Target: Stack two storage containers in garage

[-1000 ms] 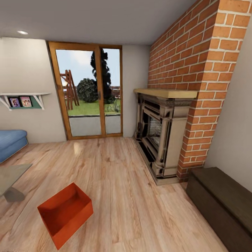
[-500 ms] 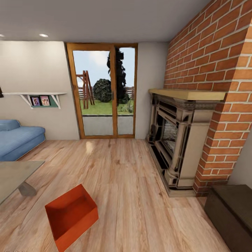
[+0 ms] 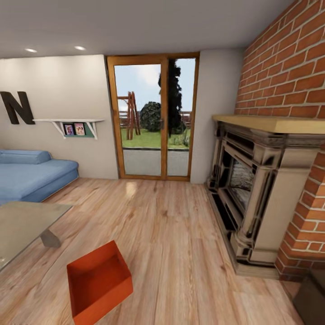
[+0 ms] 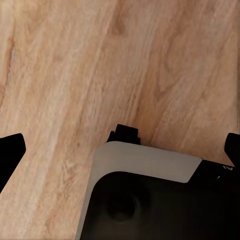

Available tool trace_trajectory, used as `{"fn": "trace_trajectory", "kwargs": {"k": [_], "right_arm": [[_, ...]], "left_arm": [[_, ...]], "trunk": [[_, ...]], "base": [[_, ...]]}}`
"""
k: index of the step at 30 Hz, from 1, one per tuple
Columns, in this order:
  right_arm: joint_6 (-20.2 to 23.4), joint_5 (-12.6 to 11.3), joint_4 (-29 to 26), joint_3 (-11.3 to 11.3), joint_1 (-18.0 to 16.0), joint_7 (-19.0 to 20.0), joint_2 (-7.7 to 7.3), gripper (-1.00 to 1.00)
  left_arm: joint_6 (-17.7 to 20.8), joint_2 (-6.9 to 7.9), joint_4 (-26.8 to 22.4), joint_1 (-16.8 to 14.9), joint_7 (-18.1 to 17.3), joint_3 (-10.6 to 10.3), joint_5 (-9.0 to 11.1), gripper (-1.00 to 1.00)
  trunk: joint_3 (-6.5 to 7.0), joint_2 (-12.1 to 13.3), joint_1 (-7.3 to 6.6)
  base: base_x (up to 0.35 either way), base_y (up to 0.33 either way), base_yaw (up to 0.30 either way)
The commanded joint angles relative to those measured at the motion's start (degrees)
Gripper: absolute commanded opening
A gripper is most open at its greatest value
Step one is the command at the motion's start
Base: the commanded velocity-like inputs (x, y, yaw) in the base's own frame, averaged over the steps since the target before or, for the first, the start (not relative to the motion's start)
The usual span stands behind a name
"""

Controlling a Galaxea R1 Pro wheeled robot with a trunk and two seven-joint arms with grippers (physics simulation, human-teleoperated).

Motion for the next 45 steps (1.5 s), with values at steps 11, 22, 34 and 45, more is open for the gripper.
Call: {"fn": "trace_trajectory", "kwargs": {"k": [11, 22, 34, 45], "right_arm": [[-0.37, -0.53, 0.18, 0.48, -0.06, -0.09, -0.06, 1.0], [-0.37, -0.37, 0.18, 0.64, -0.06, -0.09, -0.07, 1.0], [-0.38, -0.27, 0.18, 0.91, -0.06, -0.09, -0.07, 1.0], [-0.42, -0.3, 0.18, 0.82, -0.06, -0.09, -0.07, 1.0]], "left_arm": [[-0.35, -0.01, 0.06, -0.05, 0.09, -0.06, 0.45, 1.0], [-0.37, -0.01, 0.06, -0.05, 0.09, -0.05, 0.45, 1.0], [-0.44, 0.06, 0.06, -0.05, 0.09, -0.07, 0.45, 1.0], [-0.38, 0.09, 0.04, -0.05, -0.41, -0.08, 0.29, 1.0]], "trunk": [[-0.06, -0.03, 0.03], [-0.06, -0.03, 0.03], [-0.06, -0.03, 0.03], [-0.06, -0.03, 0.03]], "base": [[0.3, -0.163, 0.269], [0.284, -0.143, 0.269], [0.029, -0.009, 0.269], [0.0, 0.0, 0.269]]}}
